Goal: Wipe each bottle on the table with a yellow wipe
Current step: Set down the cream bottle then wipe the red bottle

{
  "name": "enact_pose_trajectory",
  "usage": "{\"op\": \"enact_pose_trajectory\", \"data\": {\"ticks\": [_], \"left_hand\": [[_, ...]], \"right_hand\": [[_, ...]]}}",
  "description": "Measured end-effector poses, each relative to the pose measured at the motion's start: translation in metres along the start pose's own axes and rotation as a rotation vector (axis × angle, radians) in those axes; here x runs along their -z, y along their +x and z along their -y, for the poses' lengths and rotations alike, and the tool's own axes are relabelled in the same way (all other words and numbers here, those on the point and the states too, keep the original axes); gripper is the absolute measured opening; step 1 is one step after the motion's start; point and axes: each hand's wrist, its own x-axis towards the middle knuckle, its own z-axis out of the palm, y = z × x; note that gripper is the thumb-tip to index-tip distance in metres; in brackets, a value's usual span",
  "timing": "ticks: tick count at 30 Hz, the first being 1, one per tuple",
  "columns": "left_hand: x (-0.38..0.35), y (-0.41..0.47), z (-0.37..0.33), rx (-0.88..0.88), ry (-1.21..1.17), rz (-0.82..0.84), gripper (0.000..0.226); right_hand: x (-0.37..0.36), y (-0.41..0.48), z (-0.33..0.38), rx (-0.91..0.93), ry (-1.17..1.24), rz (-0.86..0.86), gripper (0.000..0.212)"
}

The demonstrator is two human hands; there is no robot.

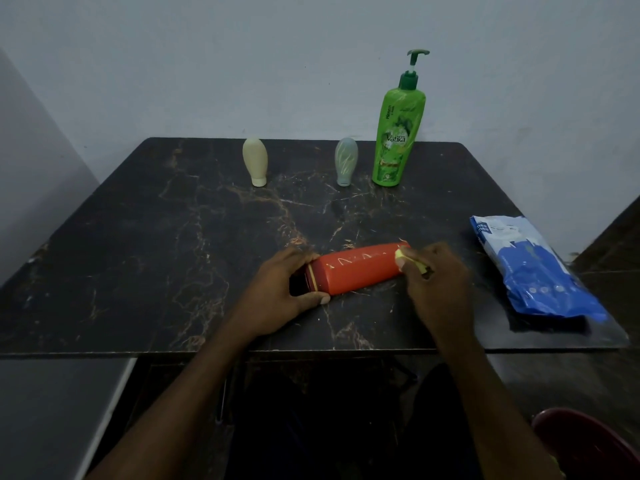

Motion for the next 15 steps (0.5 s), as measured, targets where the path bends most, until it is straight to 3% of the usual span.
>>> {"op": "enact_pose_trajectory", "data": {"ticks": [12,15], "left_hand": [[0.0,-0.001,0.0,-0.017,-0.004,-0.003,0.074],[0.0,-0.001,0.0,-0.024,-0.002,-0.006,0.073]], "right_hand": [[0.005,0.024,-0.013,-0.053,-0.095,0.045,0.015],[0.008,0.026,-0.004,0.008,-0.138,0.11,0.011]]}}
